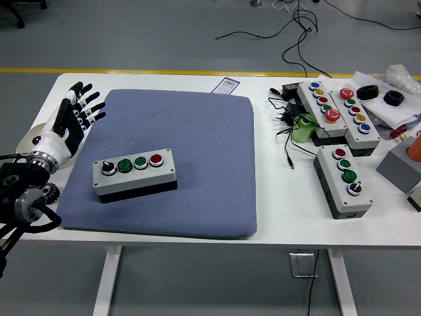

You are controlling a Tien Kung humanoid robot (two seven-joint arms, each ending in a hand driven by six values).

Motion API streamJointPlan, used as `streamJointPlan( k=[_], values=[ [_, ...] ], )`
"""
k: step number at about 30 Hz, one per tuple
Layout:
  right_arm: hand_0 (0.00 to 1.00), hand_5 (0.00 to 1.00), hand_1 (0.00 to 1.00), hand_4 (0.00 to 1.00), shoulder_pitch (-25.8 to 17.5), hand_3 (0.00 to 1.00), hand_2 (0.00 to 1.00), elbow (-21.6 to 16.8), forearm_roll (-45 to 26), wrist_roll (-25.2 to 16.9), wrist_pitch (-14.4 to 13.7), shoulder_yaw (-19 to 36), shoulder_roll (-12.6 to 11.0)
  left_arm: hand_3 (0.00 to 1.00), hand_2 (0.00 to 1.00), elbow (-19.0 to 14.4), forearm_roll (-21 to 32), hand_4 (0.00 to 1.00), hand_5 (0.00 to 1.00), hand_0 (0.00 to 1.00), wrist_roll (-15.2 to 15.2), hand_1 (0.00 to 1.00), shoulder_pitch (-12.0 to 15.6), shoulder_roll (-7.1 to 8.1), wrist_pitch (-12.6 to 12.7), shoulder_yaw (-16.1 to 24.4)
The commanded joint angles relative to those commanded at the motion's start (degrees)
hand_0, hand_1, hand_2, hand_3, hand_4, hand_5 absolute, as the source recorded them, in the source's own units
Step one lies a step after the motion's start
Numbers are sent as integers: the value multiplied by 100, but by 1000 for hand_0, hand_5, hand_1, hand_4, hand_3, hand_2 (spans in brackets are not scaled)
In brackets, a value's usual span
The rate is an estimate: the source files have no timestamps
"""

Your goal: Pick up the button,place it on the desk,press the button,press the button

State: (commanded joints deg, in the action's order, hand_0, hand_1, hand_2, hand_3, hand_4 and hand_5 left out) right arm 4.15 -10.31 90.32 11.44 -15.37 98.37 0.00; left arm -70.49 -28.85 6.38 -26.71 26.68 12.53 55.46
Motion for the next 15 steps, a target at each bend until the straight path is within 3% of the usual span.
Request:
streamJointPlan(
  k=[15],
  values=[
    [537,118,642,283,11,612,689,0,34,-4,4,23,0,979,956,126,19,614,998,827,-74,876,-5,-45,-31,17]
  ],
)
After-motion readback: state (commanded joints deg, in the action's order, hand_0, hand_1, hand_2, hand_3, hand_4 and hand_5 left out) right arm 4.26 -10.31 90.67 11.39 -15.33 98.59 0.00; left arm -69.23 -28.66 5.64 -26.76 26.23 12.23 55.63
